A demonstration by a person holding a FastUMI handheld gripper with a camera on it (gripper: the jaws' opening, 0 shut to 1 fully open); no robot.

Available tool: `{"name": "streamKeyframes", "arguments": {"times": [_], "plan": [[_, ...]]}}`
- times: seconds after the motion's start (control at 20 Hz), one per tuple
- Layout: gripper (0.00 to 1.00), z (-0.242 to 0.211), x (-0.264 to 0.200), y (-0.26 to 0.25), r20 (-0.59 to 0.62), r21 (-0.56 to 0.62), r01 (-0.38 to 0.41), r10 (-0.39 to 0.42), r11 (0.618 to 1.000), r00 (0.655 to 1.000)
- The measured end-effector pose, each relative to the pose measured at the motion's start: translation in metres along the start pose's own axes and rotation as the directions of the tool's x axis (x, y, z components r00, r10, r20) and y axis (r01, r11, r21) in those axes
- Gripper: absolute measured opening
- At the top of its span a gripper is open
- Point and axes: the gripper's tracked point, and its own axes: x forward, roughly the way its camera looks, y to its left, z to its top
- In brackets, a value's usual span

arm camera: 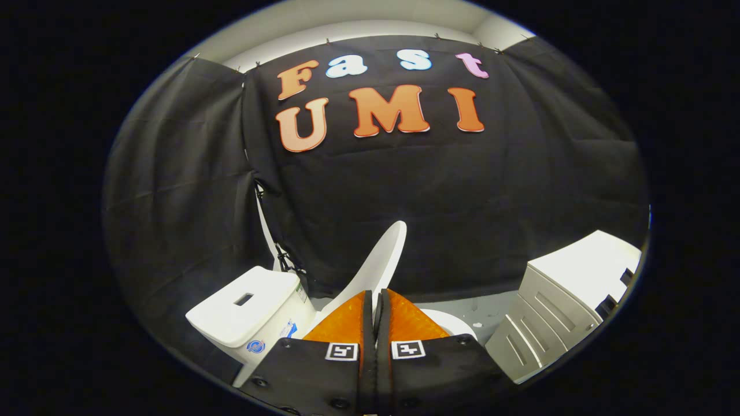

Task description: Open the toilet lid.

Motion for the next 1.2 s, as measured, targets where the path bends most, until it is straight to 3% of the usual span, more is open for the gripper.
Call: {"name": "streamKeyframes", "arguments": {"times": [0.25, 0.6, 1.2], "plan": [[0.08, 0.015, 0.001, 0.045, 0.021, -0.094, -0.015, 0.017, 0.995, 1.000], [0.08, 0.030, -0.001, 0.100, 0.036, -0.127, -0.046, 0.051, 0.991, 0.998], [0.08, 0.036, 0.001, 0.179, 0.107, -0.301, -0.024, 0.059, 0.953, 0.992]]}}
